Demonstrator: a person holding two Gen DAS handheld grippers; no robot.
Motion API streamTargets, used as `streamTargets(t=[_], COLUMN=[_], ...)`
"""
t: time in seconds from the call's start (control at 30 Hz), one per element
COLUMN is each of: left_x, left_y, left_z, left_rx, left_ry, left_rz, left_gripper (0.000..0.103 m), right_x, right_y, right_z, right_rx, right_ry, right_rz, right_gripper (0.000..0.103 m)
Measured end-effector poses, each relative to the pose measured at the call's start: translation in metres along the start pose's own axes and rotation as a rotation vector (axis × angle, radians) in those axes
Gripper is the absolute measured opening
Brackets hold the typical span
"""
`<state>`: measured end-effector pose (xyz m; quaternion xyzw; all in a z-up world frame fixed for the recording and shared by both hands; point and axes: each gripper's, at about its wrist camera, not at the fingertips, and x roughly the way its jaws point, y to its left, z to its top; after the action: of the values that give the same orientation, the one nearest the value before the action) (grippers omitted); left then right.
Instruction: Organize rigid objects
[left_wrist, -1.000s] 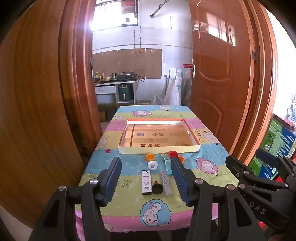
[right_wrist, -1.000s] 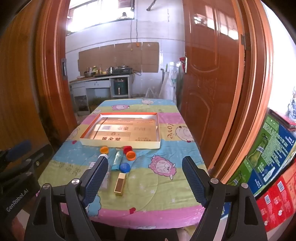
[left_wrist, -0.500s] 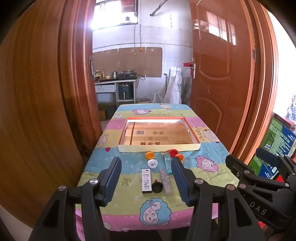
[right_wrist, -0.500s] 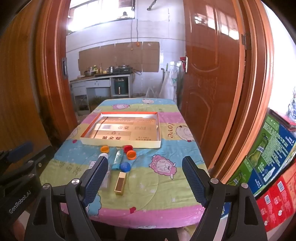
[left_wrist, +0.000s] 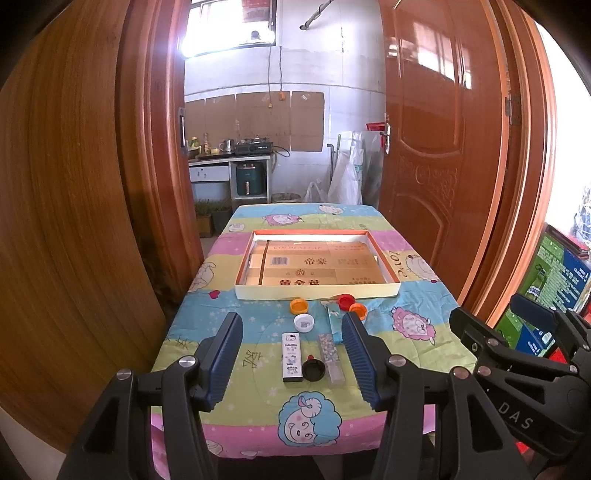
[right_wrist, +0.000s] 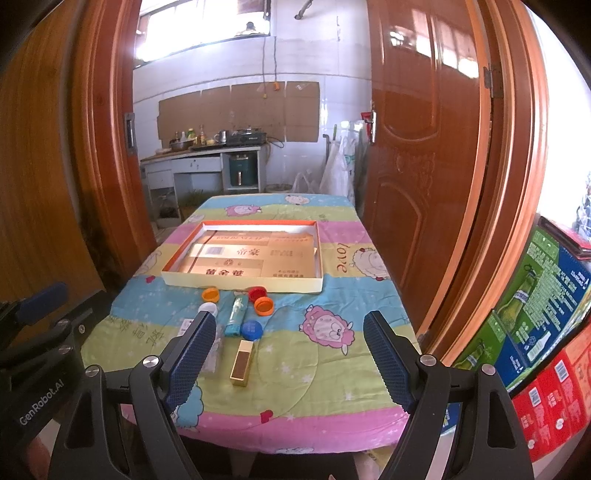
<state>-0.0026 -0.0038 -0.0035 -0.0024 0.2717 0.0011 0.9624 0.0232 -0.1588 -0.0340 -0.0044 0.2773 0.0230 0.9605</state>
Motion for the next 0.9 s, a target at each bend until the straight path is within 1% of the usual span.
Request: streamTargets(t=[0.9], left_x=[-0.0004], left_y=[-0.0006], left_z=[0.0006], left_rx=[0.000], left_ry=[0.004], left_rz=[0.000], left_gripper=[0.056], right_x=[0.0022], right_y=[-0.0004], right_z=[-0.0016], right_rx=[-0.004], right_ry=[0.011], right_rz=[0.008], right_gripper=[0.083])
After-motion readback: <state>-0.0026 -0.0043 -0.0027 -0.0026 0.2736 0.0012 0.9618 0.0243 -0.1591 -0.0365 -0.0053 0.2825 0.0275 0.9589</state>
